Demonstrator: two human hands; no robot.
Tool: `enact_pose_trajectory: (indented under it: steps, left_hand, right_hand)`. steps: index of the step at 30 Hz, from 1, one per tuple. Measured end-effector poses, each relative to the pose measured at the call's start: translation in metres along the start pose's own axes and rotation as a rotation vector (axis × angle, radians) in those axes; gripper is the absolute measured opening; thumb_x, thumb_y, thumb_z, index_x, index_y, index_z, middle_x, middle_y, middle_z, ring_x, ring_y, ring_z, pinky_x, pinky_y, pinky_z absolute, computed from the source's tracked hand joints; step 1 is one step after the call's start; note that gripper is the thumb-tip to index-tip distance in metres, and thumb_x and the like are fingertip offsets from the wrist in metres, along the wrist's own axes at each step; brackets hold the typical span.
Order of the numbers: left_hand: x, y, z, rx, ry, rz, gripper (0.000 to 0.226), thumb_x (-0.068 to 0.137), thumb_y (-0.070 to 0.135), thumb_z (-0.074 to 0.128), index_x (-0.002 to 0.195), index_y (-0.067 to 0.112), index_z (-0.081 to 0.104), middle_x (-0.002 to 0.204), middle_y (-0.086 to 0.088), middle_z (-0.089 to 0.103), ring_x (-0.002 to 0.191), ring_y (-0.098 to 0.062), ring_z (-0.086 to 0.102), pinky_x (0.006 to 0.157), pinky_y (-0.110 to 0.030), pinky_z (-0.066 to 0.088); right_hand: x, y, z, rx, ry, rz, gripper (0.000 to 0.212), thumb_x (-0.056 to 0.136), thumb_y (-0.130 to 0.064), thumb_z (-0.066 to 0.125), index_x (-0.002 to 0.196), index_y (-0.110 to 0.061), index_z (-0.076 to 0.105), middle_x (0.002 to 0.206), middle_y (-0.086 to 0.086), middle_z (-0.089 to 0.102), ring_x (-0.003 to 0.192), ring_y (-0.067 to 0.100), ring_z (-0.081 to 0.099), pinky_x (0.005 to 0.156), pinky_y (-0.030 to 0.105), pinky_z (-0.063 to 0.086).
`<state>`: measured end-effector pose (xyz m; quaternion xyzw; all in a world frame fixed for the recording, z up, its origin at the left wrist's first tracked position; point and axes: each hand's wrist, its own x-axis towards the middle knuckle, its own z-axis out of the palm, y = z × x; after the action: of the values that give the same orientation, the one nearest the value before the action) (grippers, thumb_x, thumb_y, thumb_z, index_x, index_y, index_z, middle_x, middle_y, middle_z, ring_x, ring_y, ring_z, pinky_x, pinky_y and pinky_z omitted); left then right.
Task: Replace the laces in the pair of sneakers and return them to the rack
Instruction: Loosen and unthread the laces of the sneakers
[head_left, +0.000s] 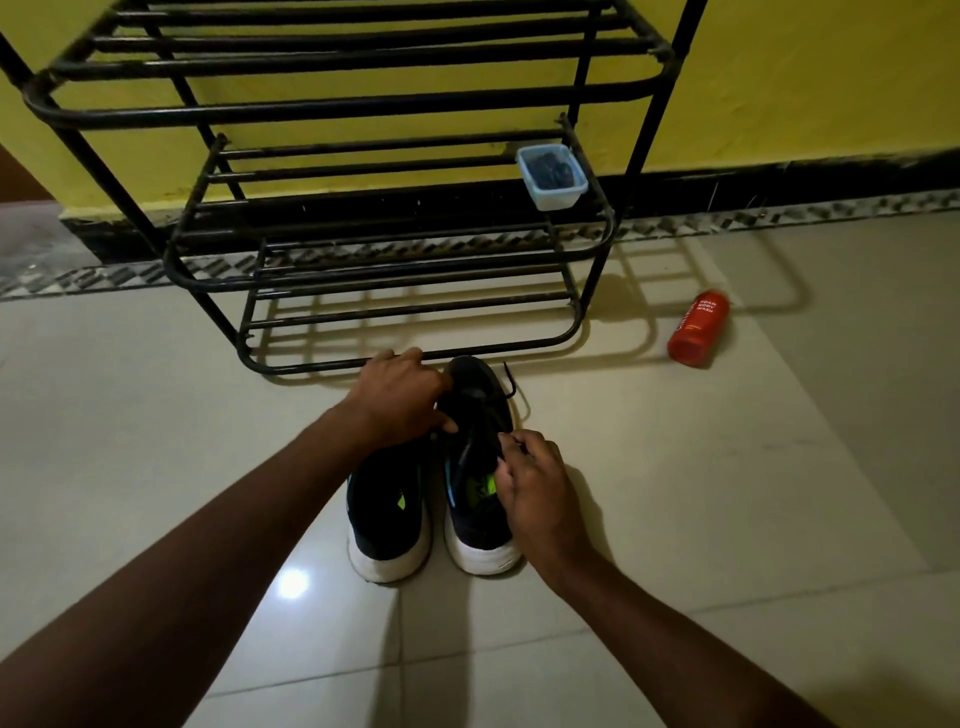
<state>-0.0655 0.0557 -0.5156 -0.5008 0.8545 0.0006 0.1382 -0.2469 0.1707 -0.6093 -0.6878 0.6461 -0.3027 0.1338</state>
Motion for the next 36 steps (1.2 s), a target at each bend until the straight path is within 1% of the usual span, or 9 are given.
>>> enact_pose_trajectory:
  steps: [6, 11, 13, 16, 18, 22, 27, 32, 36]
  left_hand:
    - [0.004, 0.002, 0.006, -0.346, 0.160, -0.075, 0.024, 0.101, 0.039, 0.053, 0.106, 0.021, 0.068, 0.108, -0.003, 0.062, 0.109, -0.022, 0.049, 0.086, -0.039, 0.032]
    - [-0.005, 0.010, -0.020, -0.903, 0.554, -0.181, 0.038, 0.095, 0.017, 0.057, 0.059, 0.020, 0.044, 0.076, 0.001, 0.044, 0.085, -0.019, 0.042, 0.072, -0.036, 0.034]
    - [-0.004, 0.013, -0.031, -1.103, 0.575, -0.175, 0.041, 0.083, 0.003, 0.061, 0.054, 0.021, 0.037, 0.075, 0.001, 0.040, 0.078, -0.015, 0.042, 0.064, -0.032, 0.034]
    - [0.000, 0.015, -0.035, -1.403, 0.479, -0.144, 0.040, 0.089, -0.002, 0.058, 0.056, 0.015, 0.043, 0.067, -0.006, 0.053, 0.066, -0.023, 0.055, 0.062, -0.039, 0.049]
    - [0.004, 0.012, -0.027, -1.244, 0.456, -0.174, 0.031, 0.100, 0.014, 0.054, 0.070, 0.011, 0.052, 0.066, -0.014, 0.062, 0.062, -0.028, 0.061, 0.060, -0.041, 0.050]
    - [0.005, 0.010, -0.006, -0.482, 0.347, -0.063, 0.010, 0.103, 0.023, 0.053, 0.097, 0.019, 0.059, 0.070, 0.001, 0.056, 0.064, -0.024, 0.061, 0.054, -0.037, 0.045]
    - [0.006, 0.021, 0.004, -0.211, 0.179, -0.080, 0.020, 0.102, 0.031, 0.054, 0.103, 0.015, 0.066, 0.081, -0.005, 0.062, 0.073, -0.024, 0.065, 0.058, -0.032, 0.038]
    - [0.008, 0.016, -0.005, -0.657, 0.306, -0.114, 0.034, 0.083, 0.030, 0.058, 0.055, 0.010, 0.058, 0.051, -0.005, 0.052, 0.047, -0.020, 0.050, 0.049, -0.027, 0.032]
    - [0.003, 0.029, -0.026, -1.309, 0.356, -0.150, 0.041, 0.080, -0.003, 0.059, 0.052, 0.016, 0.035, 0.050, 0.000, 0.028, 0.047, -0.012, 0.028, 0.050, -0.026, 0.025]
  right_hand:
    - [0.000, 0.000, -0.002, -0.013, -0.004, -0.002, 0.040, 0.094, -0.024, 0.047, 0.122, -0.005, 0.068, 0.120, 0.011, 0.064, 0.106, 0.030, 0.061, 0.088, 0.037, 0.056]
    - [0.000, 0.000, -0.004, -0.037, 0.001, -0.018, 0.046, 0.094, -0.029, 0.039, 0.123, -0.006, 0.067, 0.119, 0.010, 0.064, 0.106, 0.029, 0.060, 0.087, 0.036, 0.056]
    - [0.000, -0.001, -0.004, -0.040, -0.003, -0.014, 0.045, 0.094, -0.028, 0.040, 0.121, -0.005, 0.067, 0.119, 0.010, 0.063, 0.106, 0.029, 0.059, 0.087, 0.036, 0.056]
    - [0.000, -0.002, -0.003, -0.034, -0.011, -0.006, 0.045, 0.095, -0.029, 0.039, 0.122, -0.006, 0.067, 0.119, 0.009, 0.063, 0.105, 0.028, 0.058, 0.086, 0.036, 0.056]
    - [0.000, -0.003, -0.004, -0.036, -0.014, 0.001, 0.046, 0.094, -0.030, 0.038, 0.124, -0.007, 0.066, 0.119, 0.008, 0.063, 0.104, 0.028, 0.058, 0.085, 0.036, 0.056]
    - [0.000, -0.002, -0.004, -0.053, -0.029, -0.001, 0.048, 0.095, -0.032, 0.036, 0.126, -0.009, 0.065, 0.121, 0.008, 0.063, 0.106, 0.028, 0.058, 0.085, 0.039, 0.056]
    - [0.000, -0.001, -0.003, -0.060, -0.017, -0.012, 0.048, 0.095, -0.031, 0.036, 0.125, -0.008, 0.065, 0.120, 0.008, 0.063, 0.105, 0.029, 0.059, 0.084, 0.041, 0.057]
    - [0.001, 0.000, -0.005, -0.075, 0.013, -0.033, 0.043, 0.095, -0.029, 0.040, 0.122, -0.009, 0.067, 0.118, 0.008, 0.063, 0.102, 0.028, 0.059, 0.083, 0.039, 0.056]
    - [0.002, 0.000, -0.009, -0.051, -0.038, -0.008, 0.047, 0.095, -0.034, 0.037, 0.125, -0.012, 0.066, 0.118, 0.008, 0.062, 0.103, 0.029, 0.056, 0.086, 0.040, 0.053]
